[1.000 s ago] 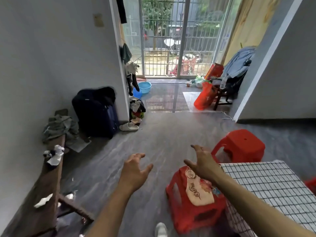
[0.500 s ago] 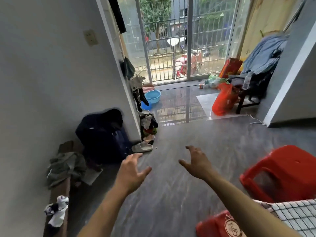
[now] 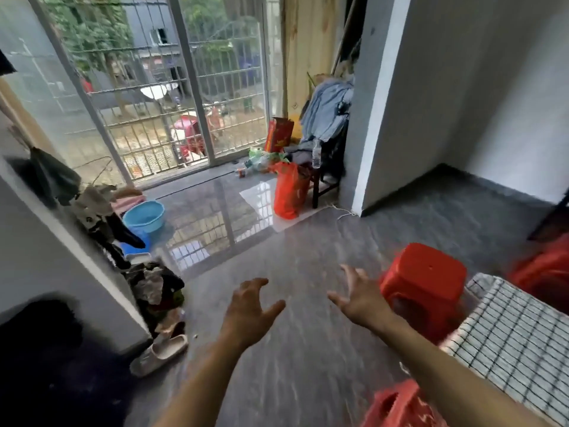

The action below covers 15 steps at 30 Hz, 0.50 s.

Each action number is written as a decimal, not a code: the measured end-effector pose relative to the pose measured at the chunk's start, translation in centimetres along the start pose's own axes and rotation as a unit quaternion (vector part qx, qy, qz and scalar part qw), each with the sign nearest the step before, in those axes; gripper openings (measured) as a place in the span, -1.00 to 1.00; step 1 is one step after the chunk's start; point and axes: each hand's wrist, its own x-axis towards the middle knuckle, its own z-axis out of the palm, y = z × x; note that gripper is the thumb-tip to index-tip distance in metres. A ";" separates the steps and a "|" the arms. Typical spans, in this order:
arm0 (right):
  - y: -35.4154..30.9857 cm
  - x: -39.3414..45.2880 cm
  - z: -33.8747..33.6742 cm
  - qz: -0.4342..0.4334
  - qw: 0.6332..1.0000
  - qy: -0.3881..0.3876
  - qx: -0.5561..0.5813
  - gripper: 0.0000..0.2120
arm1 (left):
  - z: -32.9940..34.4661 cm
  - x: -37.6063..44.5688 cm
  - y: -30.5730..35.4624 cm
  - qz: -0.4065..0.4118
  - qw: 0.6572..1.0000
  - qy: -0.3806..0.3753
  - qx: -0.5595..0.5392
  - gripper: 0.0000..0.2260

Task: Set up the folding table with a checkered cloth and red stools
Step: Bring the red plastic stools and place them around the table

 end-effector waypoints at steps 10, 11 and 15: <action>4.1 0.5 -3.1 0.253 0.960 0.120 -0.014 -0.26 | 3.8 14.1 4.6 0.198 0.964 -0.176 -0.006 -0.44; 5.0 0.2 -3.4 0.278 0.952 0.130 -0.007 -0.26 | 4.7 15.1 5.7 0.216 0.958 -0.186 -0.008 -0.43; 9.1 -1.0 -4.1 0.370 0.917 0.146 0.028 -0.28 | 8.7 17.5 10.7 0.275 0.928 -0.252 0.003 -0.43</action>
